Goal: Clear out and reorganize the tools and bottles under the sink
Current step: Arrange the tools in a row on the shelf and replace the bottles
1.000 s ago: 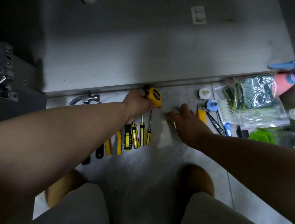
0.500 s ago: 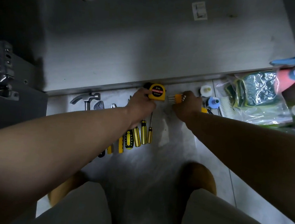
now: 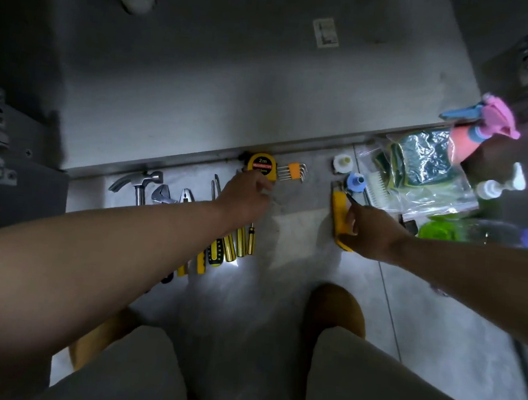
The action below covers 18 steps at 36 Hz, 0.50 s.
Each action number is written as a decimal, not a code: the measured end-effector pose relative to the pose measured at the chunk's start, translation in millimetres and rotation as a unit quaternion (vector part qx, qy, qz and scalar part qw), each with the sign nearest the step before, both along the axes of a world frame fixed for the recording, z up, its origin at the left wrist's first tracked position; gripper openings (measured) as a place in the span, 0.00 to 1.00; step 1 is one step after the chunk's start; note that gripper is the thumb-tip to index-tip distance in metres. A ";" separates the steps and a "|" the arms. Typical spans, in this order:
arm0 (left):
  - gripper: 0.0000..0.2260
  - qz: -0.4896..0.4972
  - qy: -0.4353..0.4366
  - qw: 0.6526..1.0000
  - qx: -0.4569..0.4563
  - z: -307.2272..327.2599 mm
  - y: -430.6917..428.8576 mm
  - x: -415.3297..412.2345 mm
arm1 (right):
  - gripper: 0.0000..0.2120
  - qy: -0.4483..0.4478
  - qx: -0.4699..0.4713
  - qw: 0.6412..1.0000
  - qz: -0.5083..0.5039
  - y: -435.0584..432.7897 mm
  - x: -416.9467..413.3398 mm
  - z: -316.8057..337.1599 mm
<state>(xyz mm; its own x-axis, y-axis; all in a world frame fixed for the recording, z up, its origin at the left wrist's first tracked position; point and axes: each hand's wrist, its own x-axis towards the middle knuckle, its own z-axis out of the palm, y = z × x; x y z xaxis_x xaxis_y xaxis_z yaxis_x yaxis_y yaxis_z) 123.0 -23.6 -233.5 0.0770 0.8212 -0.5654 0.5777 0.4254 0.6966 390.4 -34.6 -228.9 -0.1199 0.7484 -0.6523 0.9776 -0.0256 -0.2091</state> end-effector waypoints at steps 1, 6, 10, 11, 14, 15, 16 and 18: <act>0.12 -0.030 0.007 1.000 0.000 2.0 -0.9 0.9 | 0.21 -0.008 0.008 1.000 -0.006 -5.4 4.1 -1.4; 0.12 -0.201 0.038 0.979 -0.019 11.6 -10.0 -0.9 | 0.27 -0.017 0.070 0.994 -0.084 -21.9 -5.0 -17.4; 0.10 -0.263 0.059 0.962 -0.044 15.3 -19.5 -8.3 | 0.22 -0.024 0.087 0.993 -0.075 -31.5 -26.9 -22.8; 0.11 -0.266 0.067 0.960 -0.044 15.4 -22.5 -9.4 | 0.23 -0.019 0.085 0.994 -0.072 -34.8 -32.0 -21.8; 0.16 -0.288 0.100 0.952 -0.031 11.9 -34.0 -12.0 | 0.21 0.018 0.069 0.995 -0.064 -46.2 -48.4 -18.1; 0.19 -0.307 0.111 0.945 -0.022 10.5 -39.2 -13.3 | 0.20 0.038 0.059 0.996 -0.061 -50.1 -54.3 -17.6; 0.23 -0.329 0.124 0.936 -0.006 9.4 -44.6 -14.7 | 0.20 0.059 0.047 0.995 -0.060 -53.7 -60.4 -17.5; 0.30 -0.378 0.154 0.912 0.044 7.3 -54.2 -16.7 | 0.18 0.100 0.028 0.992 -0.070 -59.4 -72.3 -18.7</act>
<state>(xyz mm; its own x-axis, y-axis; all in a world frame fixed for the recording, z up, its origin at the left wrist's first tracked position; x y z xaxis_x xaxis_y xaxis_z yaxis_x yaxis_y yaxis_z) 106.2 -77.8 -226.2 0.4888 0.6422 -0.5905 0.8568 -0.2260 0.4635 318.0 -94.0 -247.6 -0.1350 0.8015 -0.5825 0.9044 -0.1405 -0.4029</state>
